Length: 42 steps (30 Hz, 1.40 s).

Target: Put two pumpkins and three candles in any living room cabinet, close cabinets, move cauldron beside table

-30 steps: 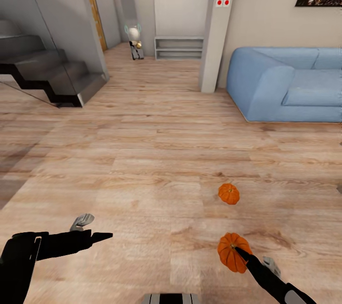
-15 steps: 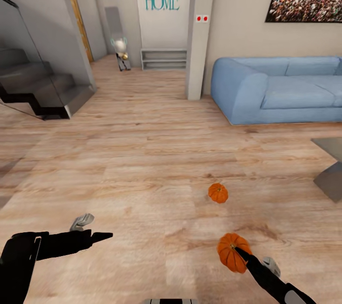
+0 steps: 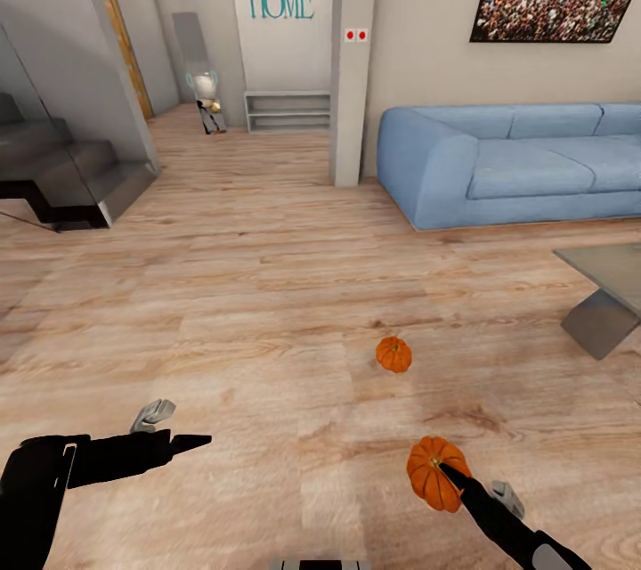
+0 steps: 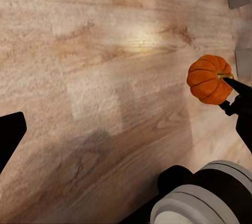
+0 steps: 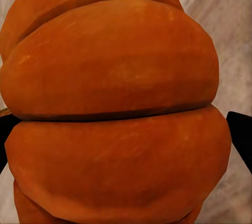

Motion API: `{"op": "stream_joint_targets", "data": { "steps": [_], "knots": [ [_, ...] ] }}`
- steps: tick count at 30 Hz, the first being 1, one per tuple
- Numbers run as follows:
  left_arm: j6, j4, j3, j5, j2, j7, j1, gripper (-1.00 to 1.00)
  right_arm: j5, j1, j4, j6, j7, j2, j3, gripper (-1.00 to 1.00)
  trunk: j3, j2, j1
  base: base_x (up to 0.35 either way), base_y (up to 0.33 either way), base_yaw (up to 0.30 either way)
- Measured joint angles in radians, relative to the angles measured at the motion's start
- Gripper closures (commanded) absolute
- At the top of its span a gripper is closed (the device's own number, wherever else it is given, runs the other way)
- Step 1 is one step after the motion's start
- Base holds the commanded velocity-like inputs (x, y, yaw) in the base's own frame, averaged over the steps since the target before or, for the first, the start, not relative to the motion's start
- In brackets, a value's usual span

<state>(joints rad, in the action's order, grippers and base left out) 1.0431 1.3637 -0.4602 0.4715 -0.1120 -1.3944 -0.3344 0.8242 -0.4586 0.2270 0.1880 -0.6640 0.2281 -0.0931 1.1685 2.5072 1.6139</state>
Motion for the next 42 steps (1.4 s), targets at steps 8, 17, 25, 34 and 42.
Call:
{"op": "stream_joint_targets", "data": {
  "steps": [8,17,25,34,42],
  "knots": [
    [0.0,0.0,-0.001,0.0,0.0,-0.001,0.0,-1.0,0.001,0.0,0.0,-0.001,-0.002,0.0,0.0,1.0,-0.023,-0.001,-0.003,-0.003,0.003,0.015],
    [0.0,0.0,-0.001,0.009,0.0,0.006,0.0,-1.0,0.001,0.0,0.001,0.0,0.002,-0.001,-0.001,1.0,-0.058,-0.003,-0.007,0.0,0.0,0.082],
    [-0.003,0.0,0.002,0.021,0.006,0.163,0.0,-1.0,-0.016,0.0,0.128,0.027,0.094,-0.011,0.047,1.0,-0.089,-0.005,-0.01,0.0,0.0,0.002],
    [-0.013,-0.002,0.011,0.012,0.072,0.581,0.0,-1.0,-0.003,0.002,0.628,0.299,1.082,-0.164,0.263,1.0,-0.123,-0.014,-0.018,0.0,0.0,0.0],
    [-0.015,-0.002,0.011,0.015,0.082,0.66,0.0,-1.0,-0.013,0.001,0.864,0.491,1.262,-0.201,0.329,1.0,-0.148,-0.07,-0.049,0.0,0.0,0.0]
  ]
}}
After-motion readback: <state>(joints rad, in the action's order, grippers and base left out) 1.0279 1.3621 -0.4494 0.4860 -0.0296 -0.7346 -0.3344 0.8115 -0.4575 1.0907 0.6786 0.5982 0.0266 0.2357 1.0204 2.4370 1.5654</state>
